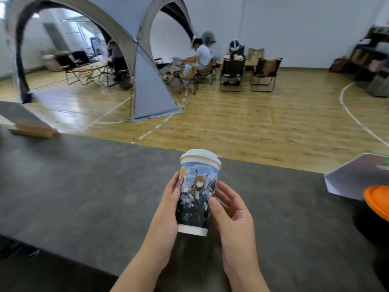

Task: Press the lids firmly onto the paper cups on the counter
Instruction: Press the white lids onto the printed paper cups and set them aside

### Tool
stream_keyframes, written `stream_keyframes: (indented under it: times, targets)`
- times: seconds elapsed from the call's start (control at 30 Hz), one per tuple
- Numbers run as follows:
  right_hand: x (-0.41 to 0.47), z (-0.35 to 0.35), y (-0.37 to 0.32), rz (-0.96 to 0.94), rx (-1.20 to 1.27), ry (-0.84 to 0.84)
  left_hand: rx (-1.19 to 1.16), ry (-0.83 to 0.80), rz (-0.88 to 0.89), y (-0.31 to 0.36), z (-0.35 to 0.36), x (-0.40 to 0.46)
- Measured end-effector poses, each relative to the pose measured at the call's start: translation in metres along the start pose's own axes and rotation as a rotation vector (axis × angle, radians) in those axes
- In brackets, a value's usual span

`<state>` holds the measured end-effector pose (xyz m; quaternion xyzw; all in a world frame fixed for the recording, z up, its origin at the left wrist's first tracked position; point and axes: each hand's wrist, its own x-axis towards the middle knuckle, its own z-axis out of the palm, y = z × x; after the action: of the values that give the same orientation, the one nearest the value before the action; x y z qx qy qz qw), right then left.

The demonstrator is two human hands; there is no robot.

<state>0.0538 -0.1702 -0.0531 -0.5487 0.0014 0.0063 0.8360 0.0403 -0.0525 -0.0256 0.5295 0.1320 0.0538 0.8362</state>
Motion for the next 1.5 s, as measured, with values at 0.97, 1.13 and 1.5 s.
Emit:
stream_keyframes:
  times: [0.97, 1.13, 1.5]
  targets:
    - [-0.191, 0.378, 0.118, -0.123, -0.233, -0.393, -0.072, 0.020, -0.010, 0.187, -0.411, -0.111]
    - [-0.182, 0.427, 0.145, -0.112, -0.274, -0.429, 0.007, 0.027, 0.084, 0.210, -0.460, -0.105]
    - [-0.107, 0.561, 0.222, -0.229, -0.368, -0.394, 0.480, 0.116, 0.417, 0.274, -0.596, -0.016]
